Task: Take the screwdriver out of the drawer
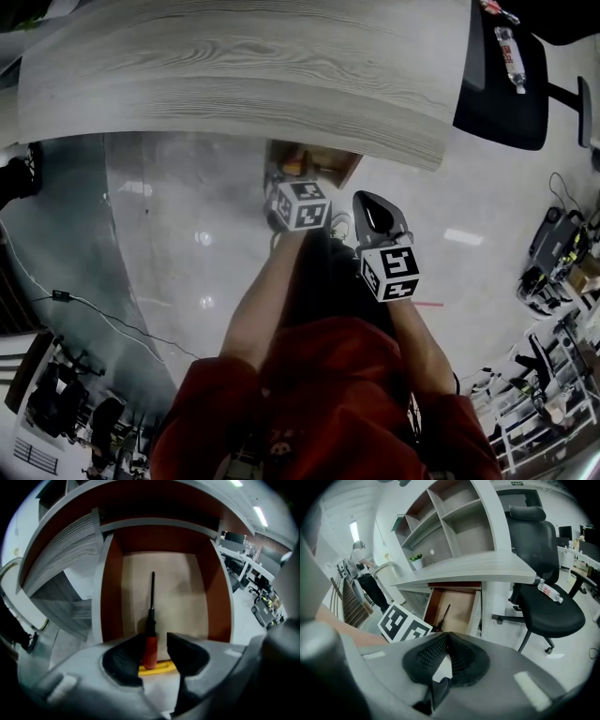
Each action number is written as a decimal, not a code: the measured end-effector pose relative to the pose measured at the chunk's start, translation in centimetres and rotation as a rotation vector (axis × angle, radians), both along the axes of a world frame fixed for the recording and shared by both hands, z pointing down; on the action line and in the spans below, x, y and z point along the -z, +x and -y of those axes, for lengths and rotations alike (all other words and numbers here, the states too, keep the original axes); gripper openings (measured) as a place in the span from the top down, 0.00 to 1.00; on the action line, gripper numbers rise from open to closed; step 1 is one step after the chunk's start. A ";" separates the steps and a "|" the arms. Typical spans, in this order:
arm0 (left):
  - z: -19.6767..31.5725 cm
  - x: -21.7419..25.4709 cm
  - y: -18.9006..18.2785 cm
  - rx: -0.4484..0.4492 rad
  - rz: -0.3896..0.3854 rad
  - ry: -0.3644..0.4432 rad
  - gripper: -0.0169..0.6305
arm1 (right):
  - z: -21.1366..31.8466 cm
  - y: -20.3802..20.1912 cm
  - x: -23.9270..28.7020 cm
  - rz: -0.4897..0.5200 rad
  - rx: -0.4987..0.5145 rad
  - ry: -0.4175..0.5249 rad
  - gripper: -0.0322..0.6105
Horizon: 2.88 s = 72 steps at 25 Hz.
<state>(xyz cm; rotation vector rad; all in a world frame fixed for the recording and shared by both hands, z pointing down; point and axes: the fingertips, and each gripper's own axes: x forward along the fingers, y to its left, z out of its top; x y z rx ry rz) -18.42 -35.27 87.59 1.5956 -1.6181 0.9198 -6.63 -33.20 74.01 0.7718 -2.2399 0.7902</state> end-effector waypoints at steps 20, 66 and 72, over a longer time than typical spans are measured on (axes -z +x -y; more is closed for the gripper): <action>-0.1 -1.0 -0.5 0.087 -0.067 -0.040 0.82 | -0.4 0.2 -0.2 -0.005 -0.007 -0.008 0.95; -15.6 18.4 10.9 0.040 -0.133 0.122 0.84 | -11.4 10.0 11.6 0.097 -0.044 0.168 0.95; -18.7 23.6 13.0 0.038 -0.134 0.218 0.83 | -13.6 12.8 13.9 0.110 -0.068 0.211 0.95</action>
